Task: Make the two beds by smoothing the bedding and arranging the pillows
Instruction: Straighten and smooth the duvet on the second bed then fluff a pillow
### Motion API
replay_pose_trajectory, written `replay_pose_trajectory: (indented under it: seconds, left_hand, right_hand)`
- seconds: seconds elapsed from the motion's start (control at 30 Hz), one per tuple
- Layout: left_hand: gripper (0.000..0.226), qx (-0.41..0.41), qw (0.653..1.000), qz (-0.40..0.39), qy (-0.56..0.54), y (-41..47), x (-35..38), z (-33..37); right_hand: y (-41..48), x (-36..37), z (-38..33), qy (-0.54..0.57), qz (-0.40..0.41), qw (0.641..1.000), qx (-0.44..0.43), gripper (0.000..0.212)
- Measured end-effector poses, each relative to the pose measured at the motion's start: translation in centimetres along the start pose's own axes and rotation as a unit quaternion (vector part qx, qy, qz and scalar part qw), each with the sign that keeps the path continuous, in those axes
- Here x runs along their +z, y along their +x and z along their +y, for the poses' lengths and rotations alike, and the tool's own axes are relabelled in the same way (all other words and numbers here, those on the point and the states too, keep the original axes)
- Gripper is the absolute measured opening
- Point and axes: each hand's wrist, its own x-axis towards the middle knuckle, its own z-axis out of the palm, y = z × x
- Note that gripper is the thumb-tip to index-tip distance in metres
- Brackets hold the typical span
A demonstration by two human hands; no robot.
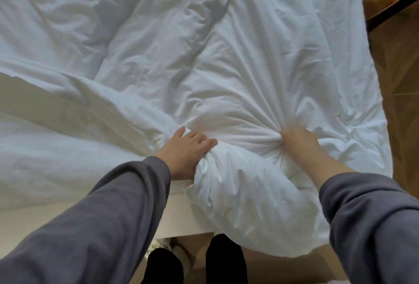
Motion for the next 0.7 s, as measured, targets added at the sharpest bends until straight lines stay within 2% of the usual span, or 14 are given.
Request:
replay_pose_trajectory:
  seconds: [0.1, 0.17, 0.2, 0.27, 0.3, 0.37, 0.4, 0.47, 0.5, 0.53, 0.6, 0.63, 0.67, 0.7]
  left_hand:
    - [0.081, -0.001, 1.0, -0.004, 0.002, -0.4, -0.3, 0.2]
    - [0.086, 0.038, 0.999, 0.006, 0.01, -0.8, -1.3, 0.6]
    - [0.082, 0.075, 0.997, 0.024, 0.015, -1.0, -1.8, 0.8]
    - [0.059, 0.13, 0.991, 0.041, 0.0, -1.8, -3.0, 1.4]
    - [0.046, 0.117, 0.992, 0.044, -0.022, -2.1, -4.1, 1.9]
    - [0.033, -0.005, 0.994, 0.059, -0.097, -2.1, -6.8, 2.7]
    - [0.03, -0.092, 0.985, 0.065, -0.131, -1.3, -8.6, 2.7]
    - [0.022, -0.223, 0.95, 0.099, -0.194, 1.4, -12.3, 1.6]
    - [0.021, -0.265, 0.934, 0.123, -0.208, 2.6, -13.7, 0.8]
    - [0.023, -0.295, 0.921, 0.147, -0.209, 3.6, -14.6, 0.1]
    - [0.025, -0.329, 0.904, 0.162, -0.221, 4.6, -14.5, -0.8]
    - [0.026, -0.342, 0.899, 0.155, -0.226, 4.6, -14.0, -0.9]
    - [0.028, -0.35, 0.9, 0.154, -0.21, 4.2, -13.2, -0.6]
    - [0.029, -0.348, 0.906, 0.179, -0.163, 3.7, -12.0, -0.2]
  right_hand:
    - [-1.0, 0.9, 0.7, -0.032, -0.019, 0.999, 0.01, 0.032]
    - [-1.4, 0.3, 0.3, 0.011, -0.023, 0.999, 0.031, 0.033]
    - [-1.6, 0.0, 0.0, 0.048, -0.009, 0.998, 0.039, 0.034]
    - [-2.4, -0.6, -0.4, 0.135, 0.0, 0.99, 0.044, 0.038]
    - [-3.2, -1.2, -0.7, 0.181, -0.012, 0.983, 0.039, 0.043]
    - [-5.0, -2.6, -1.3, 0.294, -0.04, 0.954, 0.036, 0.05]
    - [-5.7, -4.0, -1.4, 0.387, -0.045, 0.92, 0.043, 0.051]
    - [-7.1, -7.2, -1.2, 0.569, -0.041, 0.821, 0.038, 0.06]
    - [-7.6, -8.9, -1.0, 0.596, -0.024, 0.803, 0.008, 0.071]
    - [-8.0, -10.2, -0.9, 0.562, -0.002, 0.826, -0.03, 0.086]
    - [-7.9, -11.0, -0.8, 0.392, 0.018, 0.917, -0.073, 0.109]
    - [-7.8, -10.3, -0.8, 0.3, 0.002, 0.952, -0.068, 0.112]
    - [-7.5, -9.0, -0.8, 0.238, -0.028, 0.97, -0.046, 0.107]
    - [-7.2, -7.5, -0.9, 0.212, -0.054, 0.976, -0.022, 0.093]
